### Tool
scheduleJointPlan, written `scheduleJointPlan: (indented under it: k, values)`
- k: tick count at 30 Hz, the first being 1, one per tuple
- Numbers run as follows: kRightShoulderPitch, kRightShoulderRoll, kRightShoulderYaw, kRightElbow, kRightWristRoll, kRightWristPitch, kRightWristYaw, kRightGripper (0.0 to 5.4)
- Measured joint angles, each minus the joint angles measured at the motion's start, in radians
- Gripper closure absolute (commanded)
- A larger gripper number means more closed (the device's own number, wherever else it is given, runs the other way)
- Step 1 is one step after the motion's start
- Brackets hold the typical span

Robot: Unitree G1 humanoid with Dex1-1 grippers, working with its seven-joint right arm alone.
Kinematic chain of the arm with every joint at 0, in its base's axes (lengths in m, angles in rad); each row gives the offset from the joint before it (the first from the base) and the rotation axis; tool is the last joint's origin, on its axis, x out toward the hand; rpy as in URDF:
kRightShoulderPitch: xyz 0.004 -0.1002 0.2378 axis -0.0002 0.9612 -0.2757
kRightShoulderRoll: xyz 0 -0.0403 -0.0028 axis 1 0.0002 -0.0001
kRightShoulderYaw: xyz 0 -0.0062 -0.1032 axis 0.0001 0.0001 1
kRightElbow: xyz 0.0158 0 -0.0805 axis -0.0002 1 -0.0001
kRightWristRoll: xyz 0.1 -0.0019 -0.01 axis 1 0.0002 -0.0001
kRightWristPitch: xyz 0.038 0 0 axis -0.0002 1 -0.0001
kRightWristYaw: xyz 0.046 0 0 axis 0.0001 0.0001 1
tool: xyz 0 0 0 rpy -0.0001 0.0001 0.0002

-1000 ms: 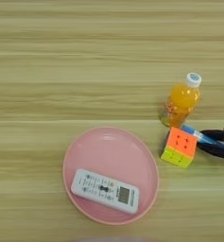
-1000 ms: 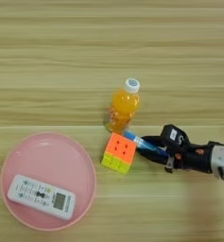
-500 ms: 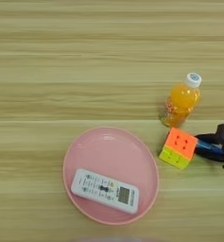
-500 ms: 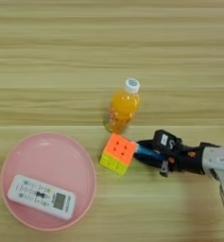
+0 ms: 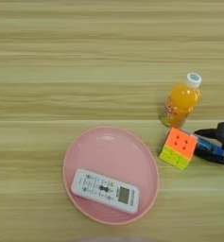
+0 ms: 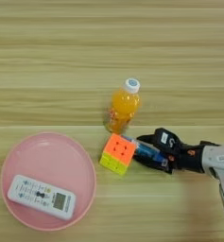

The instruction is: Move the objects on the table

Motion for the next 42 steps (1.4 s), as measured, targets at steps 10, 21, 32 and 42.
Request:
scheduleJointPlan:
  k: [10, 21, 32, 42]
  values:
    - [-0.006, 0.001, -0.016, -0.004, 0.044, 0.020, 0.007, 1.20]
    - [-0.021, -0.012, -0.125, -0.099, 0.212, 0.108, 0.085, 0.04]
    - [-0.005, -0.027, -0.234, -0.318, 0.424, 0.284, 0.169, 0.02]
    - [0.159, -0.011, -0.241, -0.675, 0.511, 0.361, 0.204, 0.02]
